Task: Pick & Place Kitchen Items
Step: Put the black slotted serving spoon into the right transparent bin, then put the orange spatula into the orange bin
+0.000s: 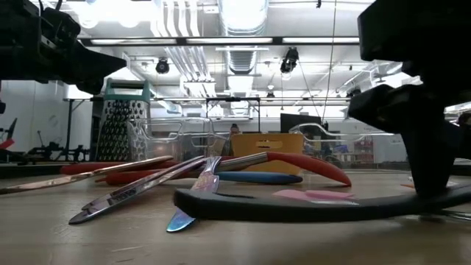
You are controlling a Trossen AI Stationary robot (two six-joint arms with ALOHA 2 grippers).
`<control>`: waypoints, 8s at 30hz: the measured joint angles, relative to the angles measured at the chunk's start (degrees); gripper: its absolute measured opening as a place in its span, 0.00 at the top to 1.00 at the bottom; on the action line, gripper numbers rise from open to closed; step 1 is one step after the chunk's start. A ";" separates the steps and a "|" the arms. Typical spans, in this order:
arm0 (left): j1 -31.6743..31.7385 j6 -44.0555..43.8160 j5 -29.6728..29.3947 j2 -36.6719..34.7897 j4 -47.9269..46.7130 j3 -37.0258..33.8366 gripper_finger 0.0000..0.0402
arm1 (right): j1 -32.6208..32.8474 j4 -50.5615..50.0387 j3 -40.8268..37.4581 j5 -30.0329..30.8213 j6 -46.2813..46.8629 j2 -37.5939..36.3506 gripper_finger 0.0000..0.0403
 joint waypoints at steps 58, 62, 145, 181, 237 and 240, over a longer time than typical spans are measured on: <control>-0.01 -0.01 0.01 0.03 -1.16 0.01 0.99 | -12.94 -51.91 16.01 53.96 10.73 -25.20 0.79; -0.01 -0.01 0.00 0.02 -1.31 0.02 0.99 | -19.34 -50.84 12.28 54.57 7.60 -29.48 0.81; -0.01 0.00 0.00 0.02 -1.29 0.00 0.99 | -60.18 23.00 -33.81 32.52 -24.18 -34.00 0.79; -0.01 -0.01 0.00 0.04 -1.22 0.00 0.99 | -31.31 -2.74 -18.49 24.99 7.96 -37.17 0.53; -0.01 -0.01 0.01 0.26 -1.38 0.00 0.99 | -5.14 -24.54 2.99 -4.12 52.10 -2.13 0.56; -0.01 -0.01 0.02 0.26 -1.40 0.00 0.99 | -5.14 -27.37 5.75 -3.91 49.95 0.36 0.57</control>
